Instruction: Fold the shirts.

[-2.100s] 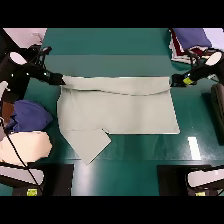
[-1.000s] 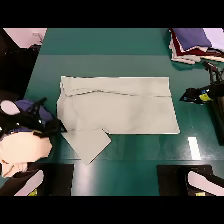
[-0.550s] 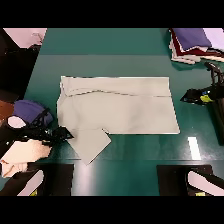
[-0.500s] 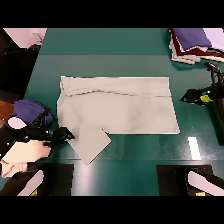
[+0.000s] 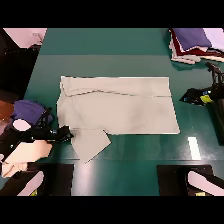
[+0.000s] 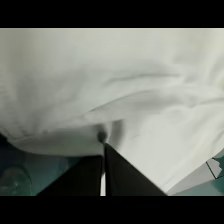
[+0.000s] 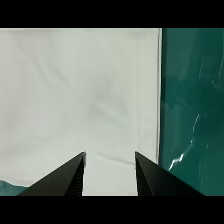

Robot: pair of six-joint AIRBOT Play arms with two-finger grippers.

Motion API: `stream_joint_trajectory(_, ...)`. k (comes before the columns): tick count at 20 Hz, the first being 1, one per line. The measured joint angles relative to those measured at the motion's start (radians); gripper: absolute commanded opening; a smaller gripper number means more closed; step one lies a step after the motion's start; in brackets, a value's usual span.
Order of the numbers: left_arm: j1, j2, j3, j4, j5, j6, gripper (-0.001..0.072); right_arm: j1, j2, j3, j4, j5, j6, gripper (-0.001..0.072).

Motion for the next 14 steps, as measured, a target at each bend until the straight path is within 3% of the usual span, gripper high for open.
stream_joint_trajectory(3, -0.010, 0.001, 0.041, -0.007, -0.032, 0.025, 0.0024, -0.082, 0.030, -0.085, -0.035, 0.048, -0.014, 0.0402)
stream_joint_trajectory(4, -0.011, 0.001, 0.057, -0.008, -0.039, 0.031, 0.0024, -0.120, 0.039, -0.128, -0.041, 0.055, -0.021, 0.0516)
stream_joint_trajectory(5, -0.013, 0.001, 0.071, -0.008, -0.045, 0.036, 0.0025, -0.158, 0.041, -0.172, -0.048, 0.062, -0.029, 0.0533)
stream_joint_trajectory(10, -0.015, 0.001, 0.112, -0.010, -0.061, 0.056, 0.0025, -0.278, -0.026, -0.351, 0.001, 0.070, -0.111, 0.0495)
stream_joint_trajectory(11, -0.015, 0.001, 0.115, -0.010, -0.062, 0.059, 0.0024, -0.290, -0.045, -0.371, 0.032, 0.067, -0.127, 0.0430)
stream_joint_trajectory(14, -0.015, 0.001, 0.119, -0.010, -0.065, 0.064, 0.0025, -0.294, -0.084, -0.404, 0.109, 0.058, -0.155, 0.0427)
